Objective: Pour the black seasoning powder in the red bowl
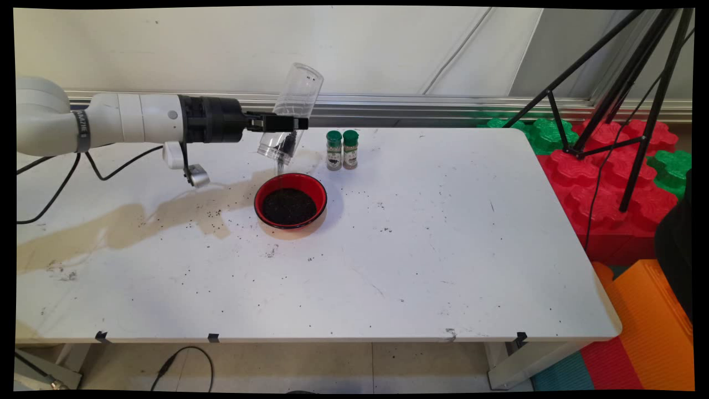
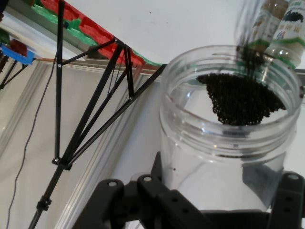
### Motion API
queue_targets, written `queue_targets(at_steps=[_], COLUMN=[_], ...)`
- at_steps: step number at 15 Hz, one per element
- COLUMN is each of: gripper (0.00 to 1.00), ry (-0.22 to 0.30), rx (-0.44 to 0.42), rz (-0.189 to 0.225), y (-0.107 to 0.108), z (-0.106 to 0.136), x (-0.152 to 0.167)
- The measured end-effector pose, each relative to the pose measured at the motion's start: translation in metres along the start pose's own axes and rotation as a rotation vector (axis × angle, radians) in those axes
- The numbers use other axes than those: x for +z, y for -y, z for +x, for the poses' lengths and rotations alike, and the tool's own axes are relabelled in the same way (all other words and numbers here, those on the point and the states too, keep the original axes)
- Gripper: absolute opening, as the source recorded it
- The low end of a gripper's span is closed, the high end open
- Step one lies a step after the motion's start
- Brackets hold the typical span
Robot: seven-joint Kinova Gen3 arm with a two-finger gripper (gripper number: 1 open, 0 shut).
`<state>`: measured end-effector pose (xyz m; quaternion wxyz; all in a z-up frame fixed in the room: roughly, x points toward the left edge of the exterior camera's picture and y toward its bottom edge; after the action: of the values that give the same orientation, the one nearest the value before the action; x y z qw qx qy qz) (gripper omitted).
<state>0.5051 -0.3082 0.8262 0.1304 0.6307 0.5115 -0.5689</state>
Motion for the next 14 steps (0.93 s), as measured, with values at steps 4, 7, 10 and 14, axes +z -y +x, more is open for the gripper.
queue_targets(at_steps=[4,7,10,14], gripper=[0.00,0.00,0.00,0.00], ry=[0.010,0.014,0.017,0.019], rx=[0.017,0.025,0.029,0.030], rz=[0.017,0.028,0.039,0.048], y=[0.0004,0.0006,0.0014,0.0021], z=[-0.0028,-0.0046,-0.0056,-0.0064], x=[-0.0026,-0.0049,-0.0073,-0.0100])
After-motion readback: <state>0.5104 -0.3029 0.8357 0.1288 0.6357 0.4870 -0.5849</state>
